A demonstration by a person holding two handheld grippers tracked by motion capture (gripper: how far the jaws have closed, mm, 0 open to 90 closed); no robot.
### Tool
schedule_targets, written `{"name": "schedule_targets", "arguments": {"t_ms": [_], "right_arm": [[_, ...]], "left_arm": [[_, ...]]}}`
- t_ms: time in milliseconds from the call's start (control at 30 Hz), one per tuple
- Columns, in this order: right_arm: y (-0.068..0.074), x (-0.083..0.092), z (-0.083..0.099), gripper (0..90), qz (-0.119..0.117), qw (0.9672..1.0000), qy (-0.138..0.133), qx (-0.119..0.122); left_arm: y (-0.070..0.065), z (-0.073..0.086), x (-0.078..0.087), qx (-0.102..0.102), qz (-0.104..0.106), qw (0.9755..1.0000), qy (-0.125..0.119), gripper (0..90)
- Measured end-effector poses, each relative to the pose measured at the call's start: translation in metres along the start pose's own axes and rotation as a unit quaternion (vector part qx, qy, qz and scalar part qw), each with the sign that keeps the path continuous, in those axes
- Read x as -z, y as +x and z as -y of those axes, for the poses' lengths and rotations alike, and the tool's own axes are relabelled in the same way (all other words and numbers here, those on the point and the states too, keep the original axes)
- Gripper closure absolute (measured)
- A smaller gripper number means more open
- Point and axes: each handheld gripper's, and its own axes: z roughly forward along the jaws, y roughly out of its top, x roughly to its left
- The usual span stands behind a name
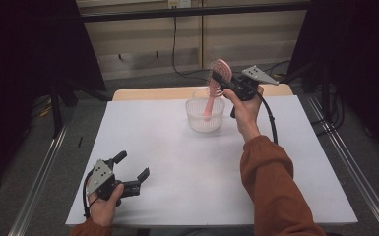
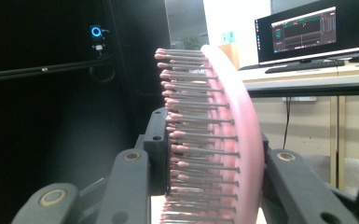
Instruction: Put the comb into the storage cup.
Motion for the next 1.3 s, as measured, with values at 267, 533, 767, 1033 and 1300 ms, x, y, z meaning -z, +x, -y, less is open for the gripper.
{"name": "schedule_targets", "arguments": {"t_ms": [267,533,767,1033,1300], "right_arm": [[-0.003,-0.002,0.012,64.7,0.011,0.9999,0.006,-0.003],[-0.005,-0.004,0.023,64.6,0.018,0.9997,0.016,-0.003],[-0.007,-0.005,0.029,64.6,0.023,0.9994,0.025,0.000],[-0.004,-0.011,0.036,64.6,0.021,0.9993,0.029,0.000],[-0.008,-0.009,0.041,64.2,0.023,0.9993,0.030,0.003]], "left_arm": [[-0.002,0.000,-0.001,-0.003,0.003,1.0000,0.001,3.0],[-0.003,0.000,0.000,0.003,0.001,1.0000,0.000,3.0],[-0.003,0.000,-0.001,0.002,0.003,1.0000,0.003,3.0],[-0.003,0.001,-0.001,0.002,0.004,1.0000,0.003,3.0],[-0.002,0.001,-0.001,-0.001,0.003,1.0000,0.007,3.0]]}}
